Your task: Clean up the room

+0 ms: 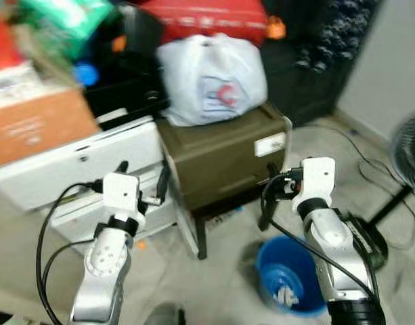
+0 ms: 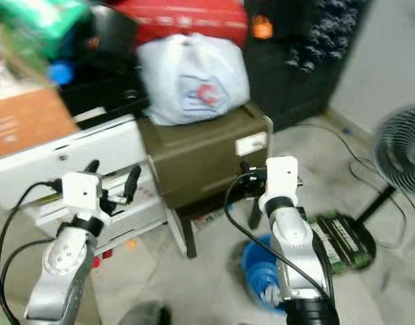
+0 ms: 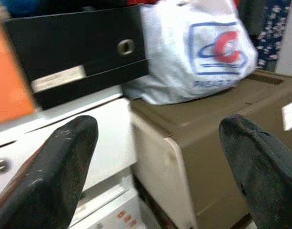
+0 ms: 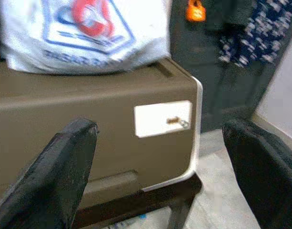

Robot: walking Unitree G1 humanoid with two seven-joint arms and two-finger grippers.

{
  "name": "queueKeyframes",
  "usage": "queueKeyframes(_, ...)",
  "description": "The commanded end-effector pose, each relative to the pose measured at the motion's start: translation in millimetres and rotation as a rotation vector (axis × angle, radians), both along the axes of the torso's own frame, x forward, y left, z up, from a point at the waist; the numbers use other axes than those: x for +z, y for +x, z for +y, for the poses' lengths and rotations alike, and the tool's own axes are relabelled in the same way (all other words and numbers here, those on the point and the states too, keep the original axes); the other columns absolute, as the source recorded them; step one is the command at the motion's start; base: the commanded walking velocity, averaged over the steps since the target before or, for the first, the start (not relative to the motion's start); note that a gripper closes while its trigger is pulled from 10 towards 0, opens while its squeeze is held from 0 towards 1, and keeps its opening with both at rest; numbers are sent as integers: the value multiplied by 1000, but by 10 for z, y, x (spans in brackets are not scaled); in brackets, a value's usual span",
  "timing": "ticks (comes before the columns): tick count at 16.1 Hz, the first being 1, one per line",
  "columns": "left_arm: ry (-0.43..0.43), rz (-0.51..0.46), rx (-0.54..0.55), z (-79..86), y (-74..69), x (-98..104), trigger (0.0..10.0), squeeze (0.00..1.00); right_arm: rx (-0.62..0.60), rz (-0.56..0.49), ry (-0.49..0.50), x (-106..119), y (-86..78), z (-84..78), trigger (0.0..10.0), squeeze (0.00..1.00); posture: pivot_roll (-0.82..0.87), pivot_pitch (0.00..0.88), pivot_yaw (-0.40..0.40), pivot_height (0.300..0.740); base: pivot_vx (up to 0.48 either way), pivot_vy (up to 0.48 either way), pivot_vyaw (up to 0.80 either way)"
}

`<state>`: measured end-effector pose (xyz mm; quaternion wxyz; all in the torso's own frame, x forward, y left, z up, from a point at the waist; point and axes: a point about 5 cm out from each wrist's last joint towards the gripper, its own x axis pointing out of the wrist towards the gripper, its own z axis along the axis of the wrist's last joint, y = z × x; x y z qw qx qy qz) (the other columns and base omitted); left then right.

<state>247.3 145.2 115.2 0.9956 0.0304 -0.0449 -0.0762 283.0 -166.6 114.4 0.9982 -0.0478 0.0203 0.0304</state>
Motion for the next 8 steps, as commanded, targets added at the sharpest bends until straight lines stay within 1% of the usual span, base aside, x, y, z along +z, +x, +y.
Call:
queueKeyframes(1, 20, 7, 26, 68, 1, 8, 10000, 0, 20, -16, 0, 41, 30, 52, 10000, 0, -38, 50, 3, 740, 0, 0, 788)
queueKeyframes(5, 33, 1, 13, 44, -10, 10, 10000, 0, 19, -17, -14, 34, 59, 15, 10000, 0, -37, 53, -2, 740, 0, 0, 788)
queueKeyframes(8, 52, 10, 41, 69, -8, -2, 10000, 0, 16, -17, -16, 34, 69, 10, 10000, 0, -35, 54, -5, 740, 0, 0, 783)
